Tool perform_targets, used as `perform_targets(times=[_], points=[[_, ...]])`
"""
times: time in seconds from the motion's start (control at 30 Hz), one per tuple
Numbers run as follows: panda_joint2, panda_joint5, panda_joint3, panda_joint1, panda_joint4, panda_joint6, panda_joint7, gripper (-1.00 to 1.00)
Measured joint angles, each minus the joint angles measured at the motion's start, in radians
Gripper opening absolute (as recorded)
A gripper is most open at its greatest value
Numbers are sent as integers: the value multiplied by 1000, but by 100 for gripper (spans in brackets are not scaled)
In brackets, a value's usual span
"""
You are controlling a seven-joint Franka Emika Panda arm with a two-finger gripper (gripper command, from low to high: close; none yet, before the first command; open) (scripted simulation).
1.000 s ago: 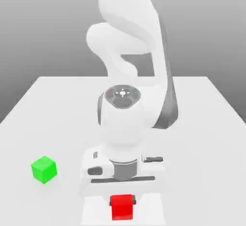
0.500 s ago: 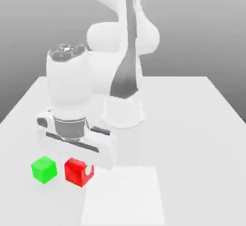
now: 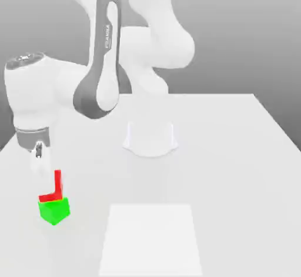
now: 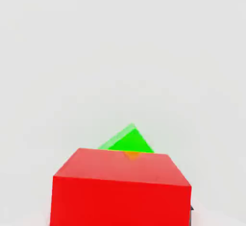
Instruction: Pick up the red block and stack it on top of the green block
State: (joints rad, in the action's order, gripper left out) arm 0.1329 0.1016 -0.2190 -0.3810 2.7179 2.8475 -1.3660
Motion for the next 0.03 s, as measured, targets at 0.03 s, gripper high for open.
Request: perform_targets(times=[0.03], points=[[0, 0, 0, 0, 0, 0, 0, 100]])
